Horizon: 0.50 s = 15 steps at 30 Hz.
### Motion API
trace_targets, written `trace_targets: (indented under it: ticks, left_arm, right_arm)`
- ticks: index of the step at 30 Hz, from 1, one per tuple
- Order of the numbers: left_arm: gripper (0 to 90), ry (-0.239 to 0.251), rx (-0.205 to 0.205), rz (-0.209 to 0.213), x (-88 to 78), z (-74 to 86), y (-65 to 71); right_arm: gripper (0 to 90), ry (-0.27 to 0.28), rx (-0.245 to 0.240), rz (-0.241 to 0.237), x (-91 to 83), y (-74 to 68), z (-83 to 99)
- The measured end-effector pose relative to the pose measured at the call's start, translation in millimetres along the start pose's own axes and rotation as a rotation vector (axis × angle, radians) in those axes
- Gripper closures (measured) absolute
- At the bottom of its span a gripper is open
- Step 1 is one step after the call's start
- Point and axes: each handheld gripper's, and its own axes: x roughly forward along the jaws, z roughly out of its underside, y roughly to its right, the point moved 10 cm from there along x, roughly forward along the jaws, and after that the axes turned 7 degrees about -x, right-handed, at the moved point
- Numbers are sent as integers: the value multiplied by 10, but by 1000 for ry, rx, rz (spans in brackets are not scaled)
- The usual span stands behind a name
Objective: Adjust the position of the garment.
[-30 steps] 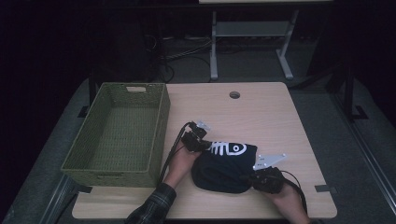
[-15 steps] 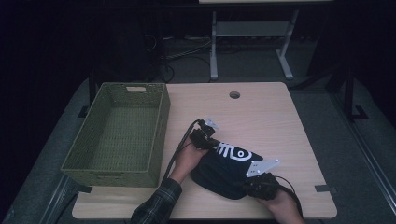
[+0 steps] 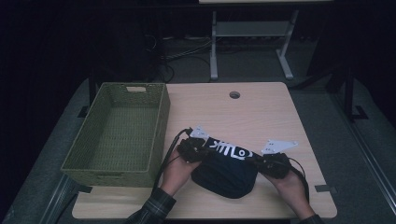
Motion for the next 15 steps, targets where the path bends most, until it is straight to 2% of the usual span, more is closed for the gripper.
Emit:
trace_targets:
  ticks: [2, 5, 6, 10, 13, 15]
  left_arm:
    - [899, 7, 4, -10, -82, 35, 65]
    - [899, -9, 19, -34, -145, 122, 118]
    - [900, -24, 24, -44, -136, 165, 113]
    - [900, -89, -5, -55, 13, 351, 36]
    - [900, -117, -9, -56, 91, 419, -2]
    - [900, -128, -11, -59, 113, 443, -18]
  right_arm:
    - [900, 2, 14, 27, -2, 104, 23]
    - [900, 0, 36, 52, -24, 199, 69]
    - [900, -3, 38, 58, -19, 224, 86]
    - [900, -57, 53, 65, 91, 290, 211]
    - [900, -104, 57, 70, 175, 294, 304]
    - [900, -115, 57, 69, 201, 290, 334]
